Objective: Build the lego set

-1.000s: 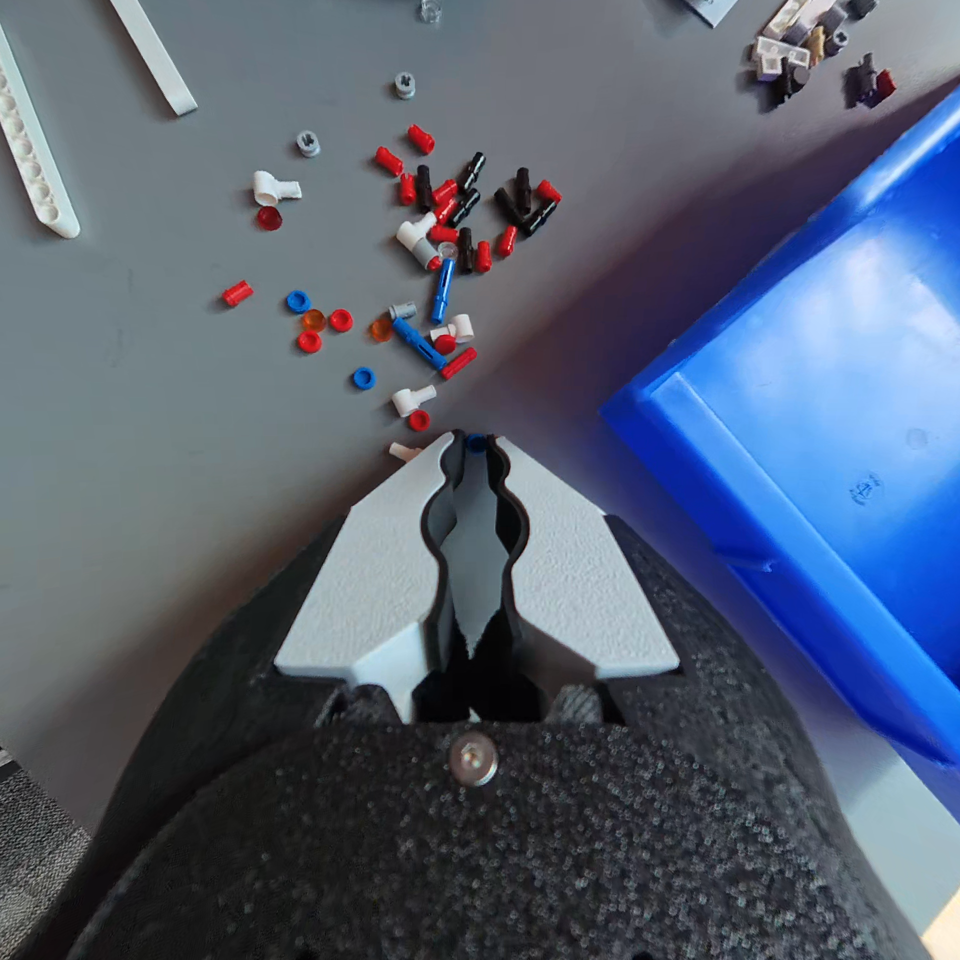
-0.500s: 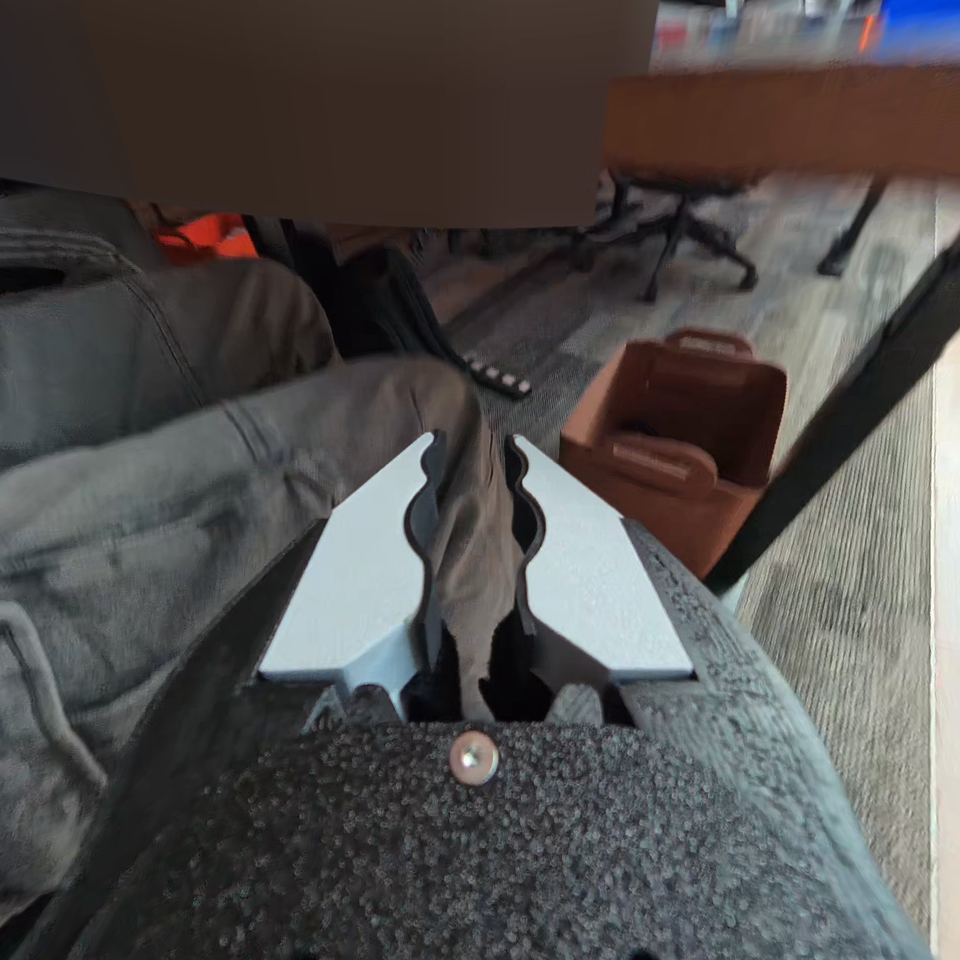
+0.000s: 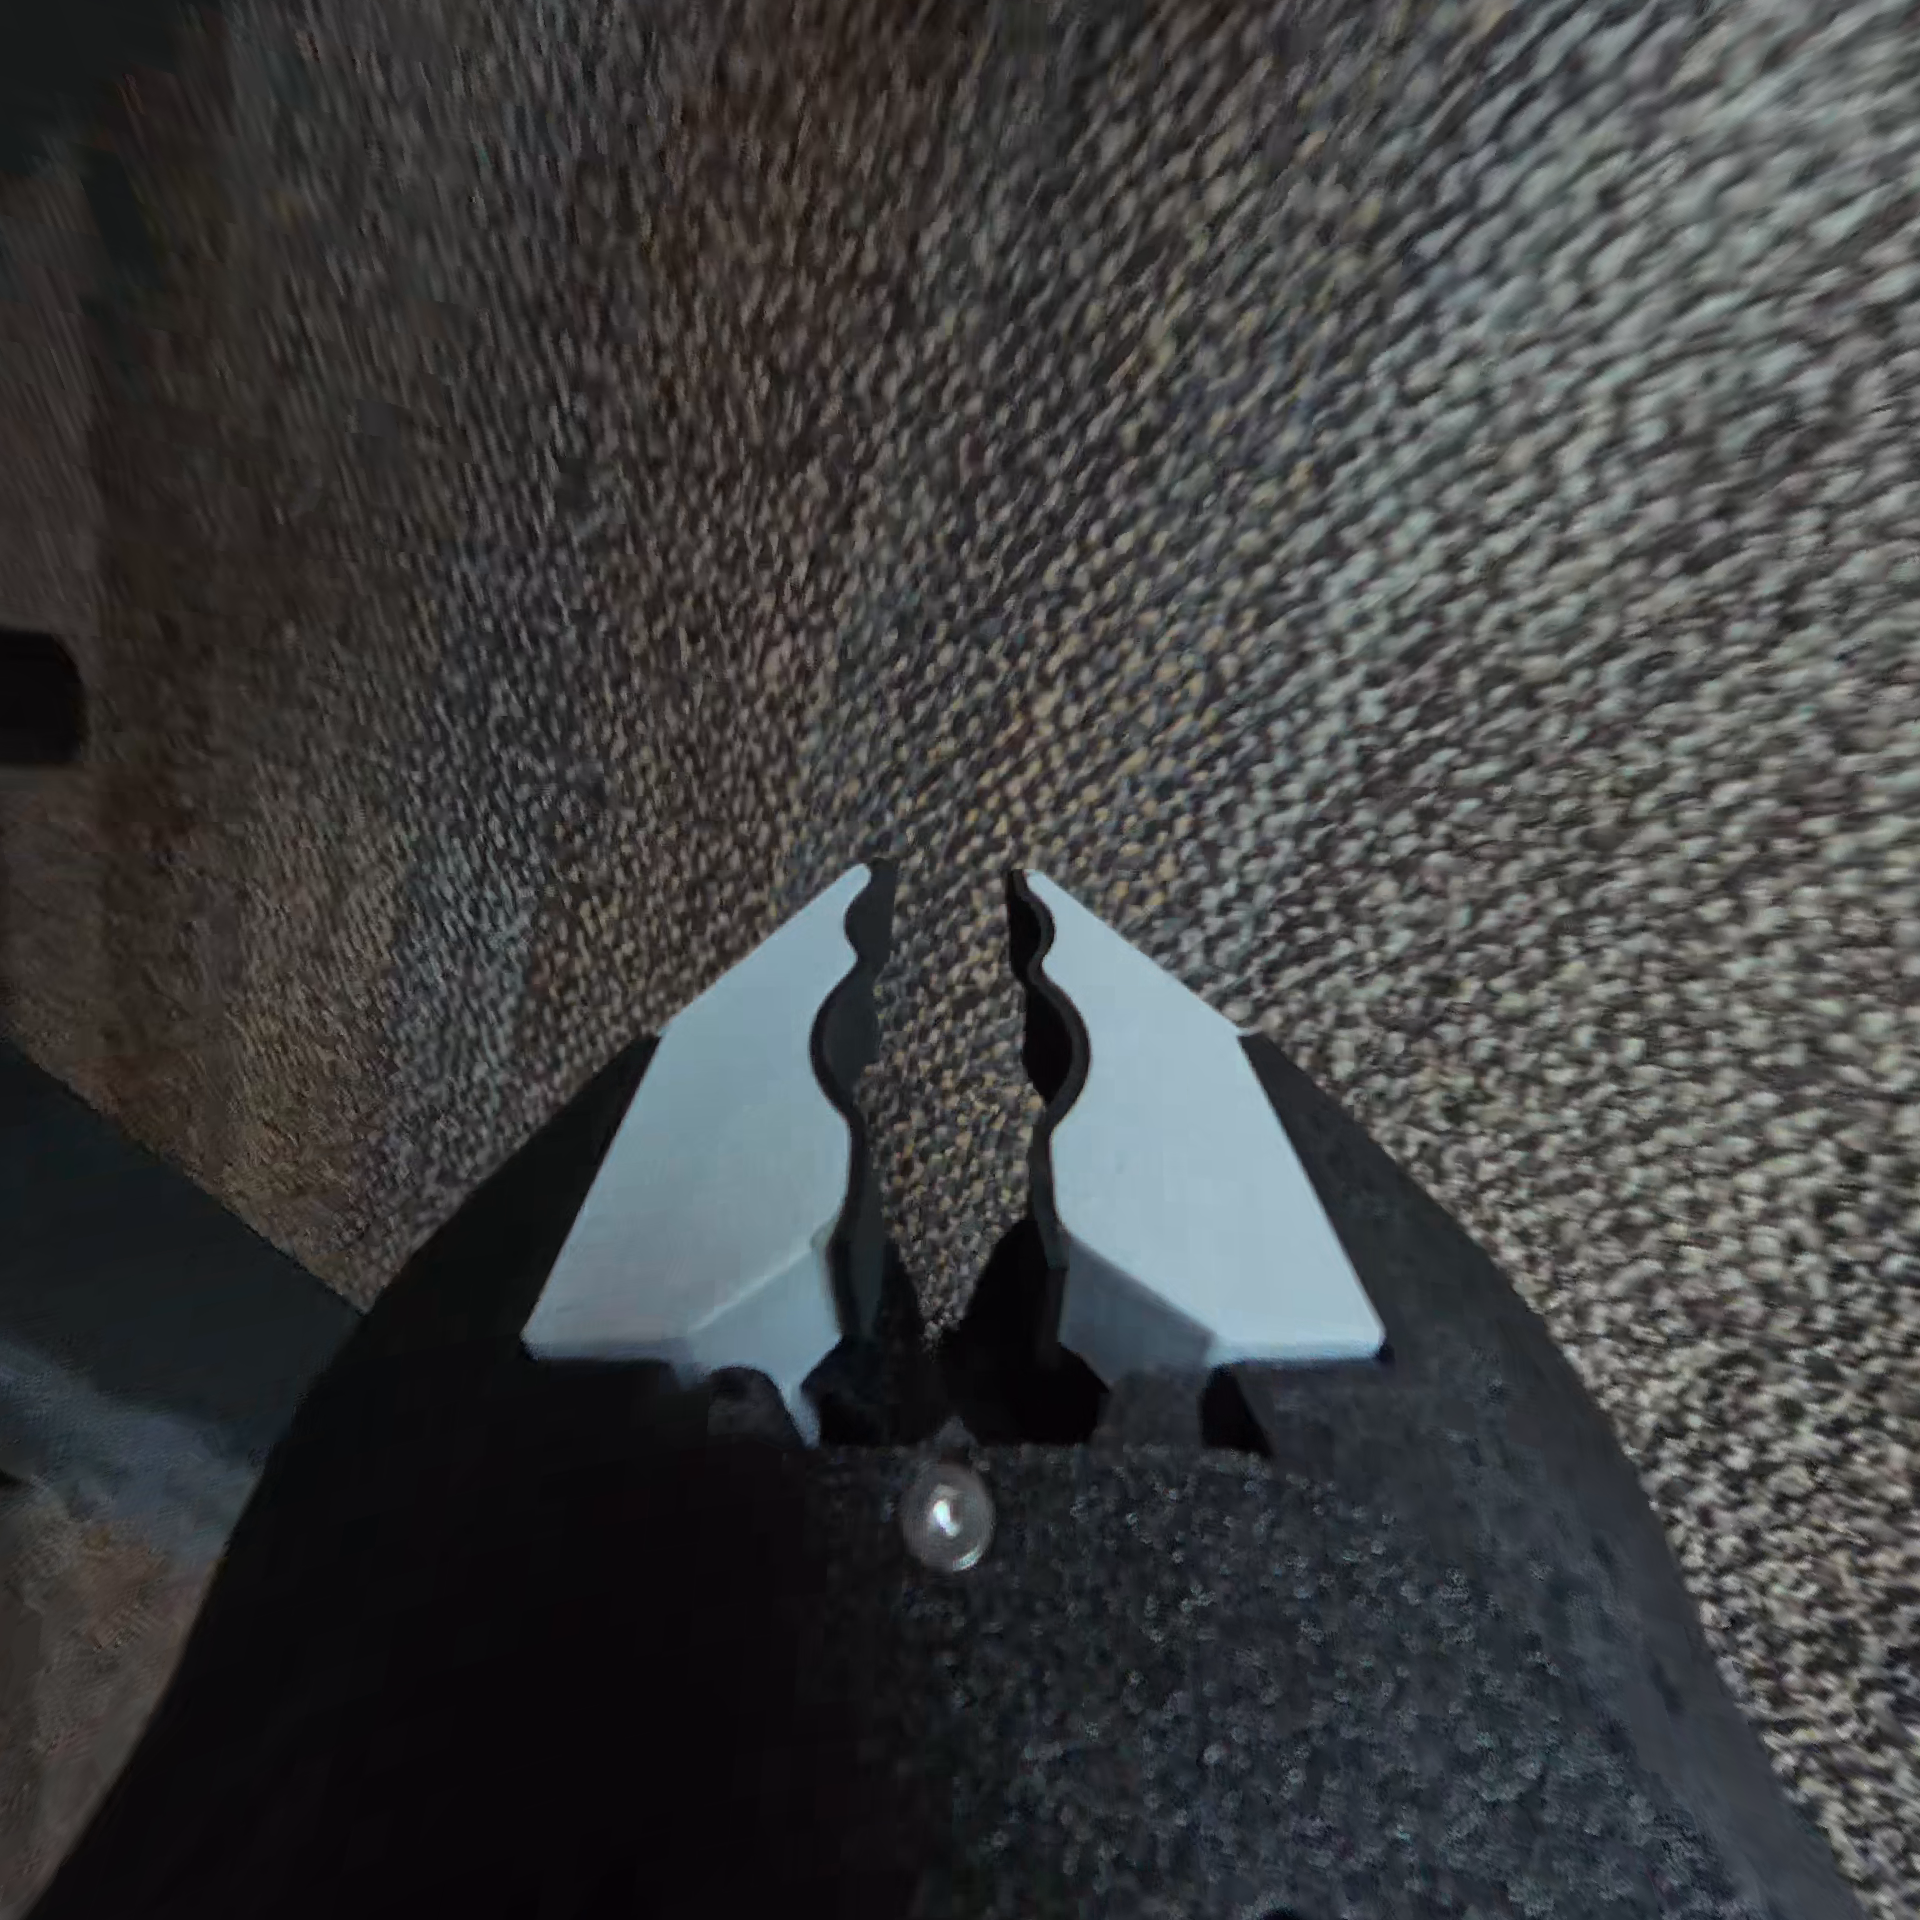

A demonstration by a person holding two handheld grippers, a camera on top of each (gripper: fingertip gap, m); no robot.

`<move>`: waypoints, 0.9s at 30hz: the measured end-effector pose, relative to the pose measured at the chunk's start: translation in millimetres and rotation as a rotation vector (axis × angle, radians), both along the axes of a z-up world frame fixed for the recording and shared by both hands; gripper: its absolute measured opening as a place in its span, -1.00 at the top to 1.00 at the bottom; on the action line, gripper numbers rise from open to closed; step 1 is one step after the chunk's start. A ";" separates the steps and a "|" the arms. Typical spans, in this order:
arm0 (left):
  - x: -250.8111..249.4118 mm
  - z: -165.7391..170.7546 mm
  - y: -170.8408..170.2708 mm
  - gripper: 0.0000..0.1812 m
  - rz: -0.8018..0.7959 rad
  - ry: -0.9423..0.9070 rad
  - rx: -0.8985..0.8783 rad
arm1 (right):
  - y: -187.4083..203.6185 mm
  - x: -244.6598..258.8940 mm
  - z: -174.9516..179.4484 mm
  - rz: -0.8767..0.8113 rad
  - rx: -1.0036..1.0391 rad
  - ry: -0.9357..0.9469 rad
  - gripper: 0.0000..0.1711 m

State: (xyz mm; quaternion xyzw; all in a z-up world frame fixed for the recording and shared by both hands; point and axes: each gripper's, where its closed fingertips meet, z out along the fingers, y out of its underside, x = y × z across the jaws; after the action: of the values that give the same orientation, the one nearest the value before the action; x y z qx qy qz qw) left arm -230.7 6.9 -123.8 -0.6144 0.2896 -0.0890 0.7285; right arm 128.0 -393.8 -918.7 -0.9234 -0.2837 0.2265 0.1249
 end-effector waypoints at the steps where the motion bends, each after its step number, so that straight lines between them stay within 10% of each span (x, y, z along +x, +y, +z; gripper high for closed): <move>1: 0.6 -0.7 0.2 1.00 0.003 0.008 0.001 | -13.5 -6.3 -8.6 0.062 0.004 -0.031 0.76; 27: 1.0 -4.5 5.5 1.00 0.040 0.046 -0.004 | -59.0 -31.5 -56.9 0.289 0.147 -0.277 0.86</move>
State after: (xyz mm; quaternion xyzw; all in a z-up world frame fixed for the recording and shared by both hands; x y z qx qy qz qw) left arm -229.6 12.3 -128.4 -0.6234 0.2937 -0.0607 0.7221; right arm 96.6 -452.8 -975.6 -0.8836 -0.4436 0.0918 0.1182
